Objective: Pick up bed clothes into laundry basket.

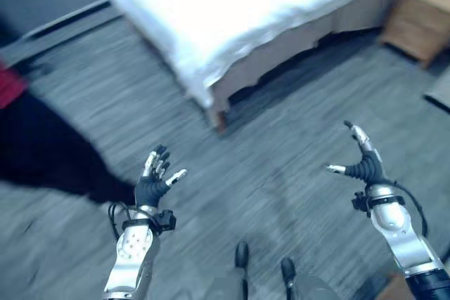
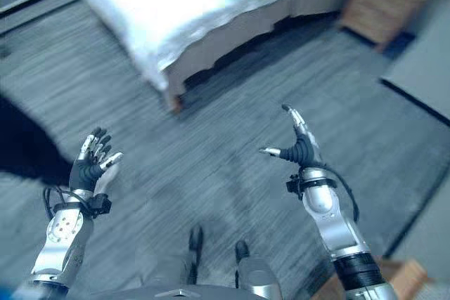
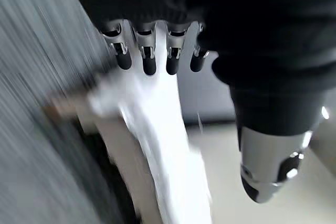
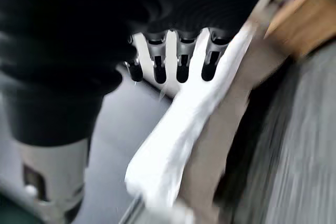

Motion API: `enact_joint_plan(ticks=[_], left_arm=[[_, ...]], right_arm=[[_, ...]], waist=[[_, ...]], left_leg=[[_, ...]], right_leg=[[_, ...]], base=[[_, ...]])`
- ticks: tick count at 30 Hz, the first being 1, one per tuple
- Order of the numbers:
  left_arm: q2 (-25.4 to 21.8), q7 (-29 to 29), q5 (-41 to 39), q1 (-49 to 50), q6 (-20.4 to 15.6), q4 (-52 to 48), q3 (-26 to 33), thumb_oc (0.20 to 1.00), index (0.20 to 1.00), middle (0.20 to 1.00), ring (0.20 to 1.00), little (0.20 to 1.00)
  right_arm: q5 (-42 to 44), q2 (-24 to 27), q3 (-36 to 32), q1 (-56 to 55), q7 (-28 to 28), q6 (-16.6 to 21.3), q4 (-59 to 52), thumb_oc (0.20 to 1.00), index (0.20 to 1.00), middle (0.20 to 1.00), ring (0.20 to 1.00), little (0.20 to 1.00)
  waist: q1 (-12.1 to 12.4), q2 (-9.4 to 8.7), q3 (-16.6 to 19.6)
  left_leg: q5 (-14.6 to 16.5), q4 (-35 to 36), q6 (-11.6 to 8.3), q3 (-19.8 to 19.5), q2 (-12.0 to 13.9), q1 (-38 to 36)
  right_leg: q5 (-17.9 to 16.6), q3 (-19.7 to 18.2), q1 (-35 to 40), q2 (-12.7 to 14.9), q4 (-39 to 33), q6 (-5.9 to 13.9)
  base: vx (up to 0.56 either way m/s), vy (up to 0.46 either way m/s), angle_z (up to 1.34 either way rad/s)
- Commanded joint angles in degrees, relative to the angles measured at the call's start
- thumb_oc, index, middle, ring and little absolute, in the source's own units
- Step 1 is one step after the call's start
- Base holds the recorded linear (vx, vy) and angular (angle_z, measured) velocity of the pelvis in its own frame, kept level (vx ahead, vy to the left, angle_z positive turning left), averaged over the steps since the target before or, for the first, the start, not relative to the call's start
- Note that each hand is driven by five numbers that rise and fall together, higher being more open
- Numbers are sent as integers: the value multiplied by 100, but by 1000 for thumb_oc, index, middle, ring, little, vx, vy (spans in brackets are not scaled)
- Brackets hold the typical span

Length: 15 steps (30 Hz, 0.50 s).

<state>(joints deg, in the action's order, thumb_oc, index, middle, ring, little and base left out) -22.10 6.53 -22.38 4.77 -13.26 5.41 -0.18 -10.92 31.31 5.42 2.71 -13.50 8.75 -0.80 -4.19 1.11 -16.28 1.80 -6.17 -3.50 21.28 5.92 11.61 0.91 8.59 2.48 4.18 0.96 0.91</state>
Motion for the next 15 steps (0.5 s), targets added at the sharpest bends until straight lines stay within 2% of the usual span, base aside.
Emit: enact_joint_plan(ticks=[1, 2, 3, 4, 5, 6, 8, 10, 11, 15], left_arm=[[-226, 116, -104, 170, -220, -111, 389, 1000, 1000, 1000, 1000, 1000], [-228, 117, -104, 174, -219, -114, 391, 1000, 1000, 1000, 1000, 1000], [-55, 177, -245, 383, -207, 26, 534, 1000, 1000, 1000, 1000, 1000], [-27, 35, -288, 534, -99, 90, 477, 1000, 1000, 1000, 1000, 1000], [11, 71, -123, 535, 7, 154, 465, 1000, 1000, 1000, 1000, 1000], [-18, 36, -49, 492, 50, 205, 411, 1000, 1000, 1000, 1000, 1000], [-85, 58, 29, 468, 52, 217, 412, 1000, 1000, 1000, 1000, 1000], [-158, -5, 108, 428, 18, 230, 356, 1000, 1000, 1000, 1000, 1000], [-185, -10, 76, 360, -4, 241, 336, 1000, 1000, 1000, 1000, 1000], [-276, -24, 100, 293, -41, 270, 420, 1000, 1000, 1000, 1000, 1000]], right_arm=[[376, -82, -105, 458, -125, 293, -260, 1000, 1000, 1000, 1000, 1000], [377, -85, -103, 458, -124, 294, -260, 1000, 1000, 1000, 1000, 1000], [477, -136, -150, 313, -10, 326, -306, 1000, 1000, 1000, 1000, 1000], [531, -175, -144, 257, 50, 245, -318, 1000, 1000, 1000, 1000, 1000], [382, -182, -285, 100, 46, 197, -355, 1000, 1000, 1000, 1000, 1000], [350, -222, -291, 66, 84, 202, -394, 1000, 1000, 1000, 1000, 1000], [314, -321, -291, 48, 75, 197, -419, 1000, 1000, 1000, 1000, 1000], [299, -396, -280, 52, 44, 201, -375, 1000, 1000, 1000, 1000, 1000], [303, -406, -266, 102, 19, 191, -335, 1000, 1000, 1000, 1000, 1000], [419, -507, -231, 193, 4, 231, -313, 1000, 1000, 1000, 1000, 1000]], waist=[[-4, -309, 103], [-33, -303, 109], [-119, -303, 253], [-127, -204, 356], [-136, -142, 482], [-148, -94, 475], [-258, -46, 463], [-400, 49, 447], [-423, 59, 457], [-387, 5, 517]], left_leg=[[71, -753, -76, -375, 196, -480], [89, -796, -78, -409, 204, -445], [249, -627, -262, 24, 663, -882], [183, -217, -247, -40, 528, -1098], [-86, 373, -180, -106, 314, -1294], [-137, 618, -101, -236, 178, -1331], [-217, 1008, 11, -379, 8, -1482], [-206, 1117, 86, -615, -66, -1524], [-207, 1117, 93, -660, -101, -1522], [-165, 1117, 119, -719, -164, -1532]], right_leg=[[166, -194, 144, 360, -313, 375], [168, -163, 149, 352, -320, 373], [315, 244, 356, 540, -410, 485], [350, 336, 392, 495, -412, 500], [230, 526, 337, 609, -180, 514], [223, 620, 268, 635, 119, 533], [172, 339, -17, 637, 727, 683], [244, -443, -403, 240, 776, 641], [250, -636, -479, 164, 617, 615], [88, -715, -353, 262, -20, 620]], base=[[-29, 9, 154], [118, 95, 32], [202, 177, 50], [260, 374, 109], [166, 346, 162], [115, 336, 163], [82, 198, 101], [48, 168, 77], [46, 80, 85], [27, -5, 49]])
